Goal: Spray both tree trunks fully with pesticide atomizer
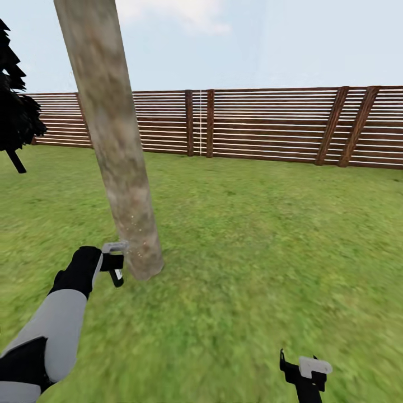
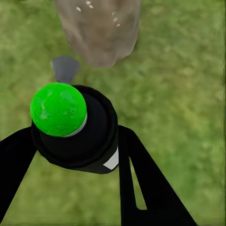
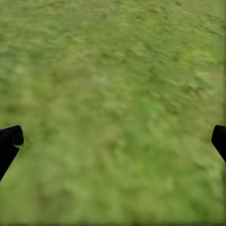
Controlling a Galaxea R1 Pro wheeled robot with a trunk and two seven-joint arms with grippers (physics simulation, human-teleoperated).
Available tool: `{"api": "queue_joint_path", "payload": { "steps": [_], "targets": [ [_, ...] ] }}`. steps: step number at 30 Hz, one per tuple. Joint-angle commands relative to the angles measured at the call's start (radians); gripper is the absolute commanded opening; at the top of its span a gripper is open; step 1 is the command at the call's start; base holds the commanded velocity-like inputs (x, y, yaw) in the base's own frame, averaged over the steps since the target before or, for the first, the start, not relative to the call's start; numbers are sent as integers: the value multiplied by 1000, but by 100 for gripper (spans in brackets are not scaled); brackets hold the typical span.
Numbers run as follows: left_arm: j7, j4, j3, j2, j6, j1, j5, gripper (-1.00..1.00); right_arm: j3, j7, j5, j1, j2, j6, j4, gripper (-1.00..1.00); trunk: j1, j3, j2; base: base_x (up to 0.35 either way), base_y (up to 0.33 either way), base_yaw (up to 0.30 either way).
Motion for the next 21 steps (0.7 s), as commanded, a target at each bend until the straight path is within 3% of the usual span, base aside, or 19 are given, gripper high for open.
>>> {"api": "queue_joint_path", "payload": {
  "steps": [1, 4, 5, 6, 9, 11, 14, 17, 21],
  "targets": [
    [-1, -16, -1, -5, 4, -4, -2, -100, 0, 0, 0, 0, 0, 0, 0, 100, 0, 0, 0, -24, 2, 0],
    [-2, -91, -32, -2, 48, -23, 0, -100, 0, 0, 0, 0, 0, 0, 1, 100, 0, 0, 0, -7, 0, 0],
    [-5, -113, -42, 0, 85, -27, 1, -100, 0, 0, 0, 0, 0, 0, 1, 100, 0, 0, 0, -2, 0, 0],
    [-54, -172, -54, 9, 153, -39, -1, -100, 0, 0, 0, 0, 0, 0, 2, 100, 0, 0, 0, 0, 0, 0],
    [-90, -195, -55, 49, 164, -42, -1, -100, 0, 0, 0, 0, -2, 0, 2, 100, 0, 0, 0, 0, 0, 0],
    [-94, -198, -56, 63, 165, -42, -1, -100, 0, 0, 0, 0, -4, 0, 1, 100, 0, 0, 0, 0, 0, 0],
    [-95, -201, -70, 55, 170, -43, 0, -100, 0, 0, 0, 0, -6, 0, 0, 100, 0, 0, 0, 0, 0, 0],
    [-97, -240, -138, 50, 243, -67, 2, -100, 0, 0, 0, 0, -6, 0, 0, 100, 0, 0, 0, 0, 0, 6],
    [-97, -283, -148, 64, 258, -72, 3, -100, 0, 0, 0, 0, -6, 0, 0, 100, 0, 0, 0, 0, 0, 160]
  ]
}}
